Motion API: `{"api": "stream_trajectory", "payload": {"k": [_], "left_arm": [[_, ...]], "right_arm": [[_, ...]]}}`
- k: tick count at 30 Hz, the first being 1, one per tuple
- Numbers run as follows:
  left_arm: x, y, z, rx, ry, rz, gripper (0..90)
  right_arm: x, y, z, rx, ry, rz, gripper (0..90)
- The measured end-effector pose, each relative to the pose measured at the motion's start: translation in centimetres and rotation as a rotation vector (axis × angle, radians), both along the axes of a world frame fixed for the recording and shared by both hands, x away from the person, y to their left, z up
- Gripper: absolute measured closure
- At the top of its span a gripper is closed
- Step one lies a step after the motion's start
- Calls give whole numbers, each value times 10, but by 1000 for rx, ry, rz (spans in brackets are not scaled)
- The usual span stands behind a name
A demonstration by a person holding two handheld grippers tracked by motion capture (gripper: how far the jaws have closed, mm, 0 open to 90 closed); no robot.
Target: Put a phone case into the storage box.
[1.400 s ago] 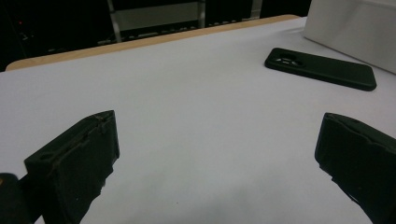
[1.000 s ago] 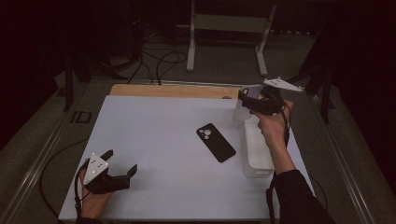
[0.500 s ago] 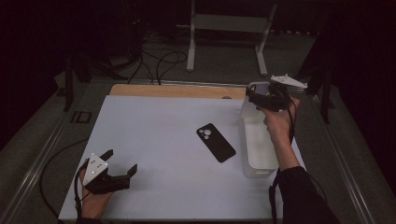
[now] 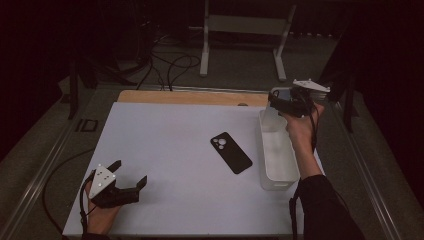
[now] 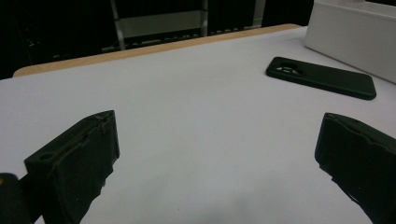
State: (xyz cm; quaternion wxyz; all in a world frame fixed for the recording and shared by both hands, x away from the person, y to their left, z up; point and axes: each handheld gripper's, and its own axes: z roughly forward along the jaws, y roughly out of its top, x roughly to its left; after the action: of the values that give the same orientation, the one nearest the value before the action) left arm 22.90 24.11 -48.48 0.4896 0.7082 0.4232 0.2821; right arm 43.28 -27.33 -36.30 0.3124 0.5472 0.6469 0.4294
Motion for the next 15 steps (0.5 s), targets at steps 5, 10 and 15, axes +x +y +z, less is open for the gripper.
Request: {"api": "stream_trajectory", "payload": {"k": [5,10,15], "left_arm": [[0,0,0,1,0,-1,4],[0,-1,0,1,0,-1,4],[0,0,0,0,-1,-1,4]], "right_arm": [[4,-2,-4,-11,14,-16,170],[8,-2,-9,-11,31,-27,170],[11,0,-15,-27,48,-29,170]]}}
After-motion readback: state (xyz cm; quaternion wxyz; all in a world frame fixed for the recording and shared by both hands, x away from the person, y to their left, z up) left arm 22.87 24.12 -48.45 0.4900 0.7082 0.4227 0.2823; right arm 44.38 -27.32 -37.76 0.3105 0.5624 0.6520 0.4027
